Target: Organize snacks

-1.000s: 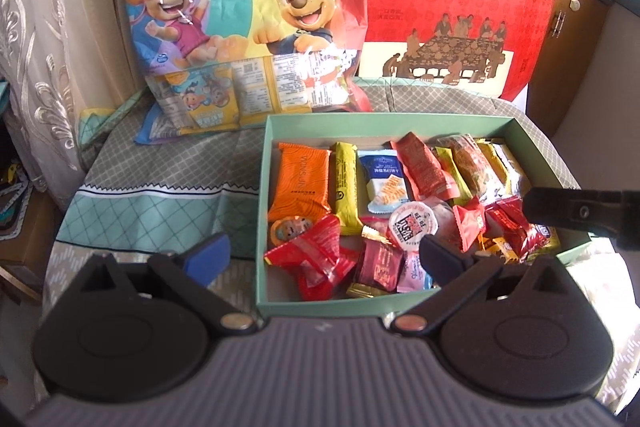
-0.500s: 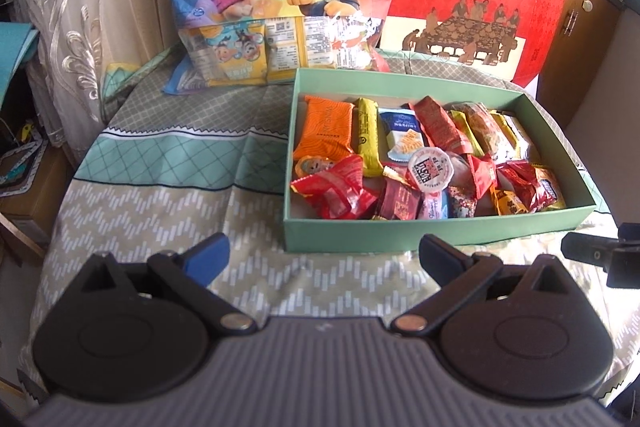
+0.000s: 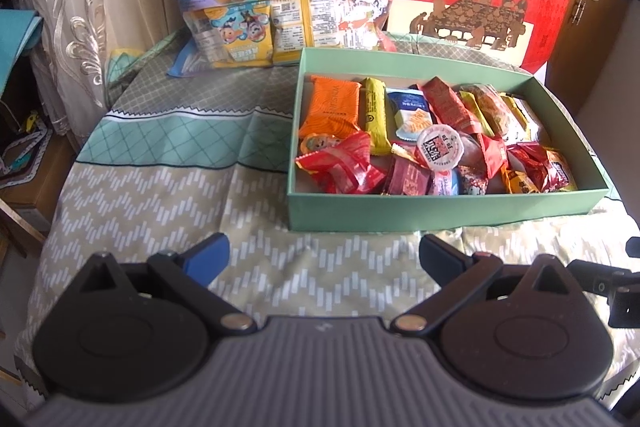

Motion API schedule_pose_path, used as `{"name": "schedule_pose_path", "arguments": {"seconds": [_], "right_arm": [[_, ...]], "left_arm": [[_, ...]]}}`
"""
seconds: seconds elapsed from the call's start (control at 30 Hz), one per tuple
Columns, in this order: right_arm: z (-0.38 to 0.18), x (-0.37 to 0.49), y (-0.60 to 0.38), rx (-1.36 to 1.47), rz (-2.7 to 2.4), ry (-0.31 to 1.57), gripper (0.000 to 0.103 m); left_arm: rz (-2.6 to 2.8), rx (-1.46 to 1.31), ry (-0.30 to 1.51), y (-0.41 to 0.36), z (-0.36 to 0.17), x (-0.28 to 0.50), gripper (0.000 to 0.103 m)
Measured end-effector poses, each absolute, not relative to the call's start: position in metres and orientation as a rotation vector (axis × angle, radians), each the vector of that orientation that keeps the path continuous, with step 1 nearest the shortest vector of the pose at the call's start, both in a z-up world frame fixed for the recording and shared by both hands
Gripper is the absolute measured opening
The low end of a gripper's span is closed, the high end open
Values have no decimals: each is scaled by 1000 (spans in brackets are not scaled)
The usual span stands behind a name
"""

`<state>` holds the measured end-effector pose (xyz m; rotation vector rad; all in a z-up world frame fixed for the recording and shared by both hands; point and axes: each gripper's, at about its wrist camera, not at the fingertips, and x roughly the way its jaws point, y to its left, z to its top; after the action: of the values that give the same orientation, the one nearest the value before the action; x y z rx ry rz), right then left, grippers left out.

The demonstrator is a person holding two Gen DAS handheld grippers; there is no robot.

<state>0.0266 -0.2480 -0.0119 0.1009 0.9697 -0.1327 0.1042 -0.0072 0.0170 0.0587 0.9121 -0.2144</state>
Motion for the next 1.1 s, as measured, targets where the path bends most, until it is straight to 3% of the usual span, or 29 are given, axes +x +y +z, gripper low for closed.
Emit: {"name": "schedule_pose_path", "arguments": {"seconds": [1.1], "right_arm": [[-12, 22, -253, 123, -197, 975, 103]], "left_arm": [[-132, 75, 937, -3, 13, 105, 103]]}}
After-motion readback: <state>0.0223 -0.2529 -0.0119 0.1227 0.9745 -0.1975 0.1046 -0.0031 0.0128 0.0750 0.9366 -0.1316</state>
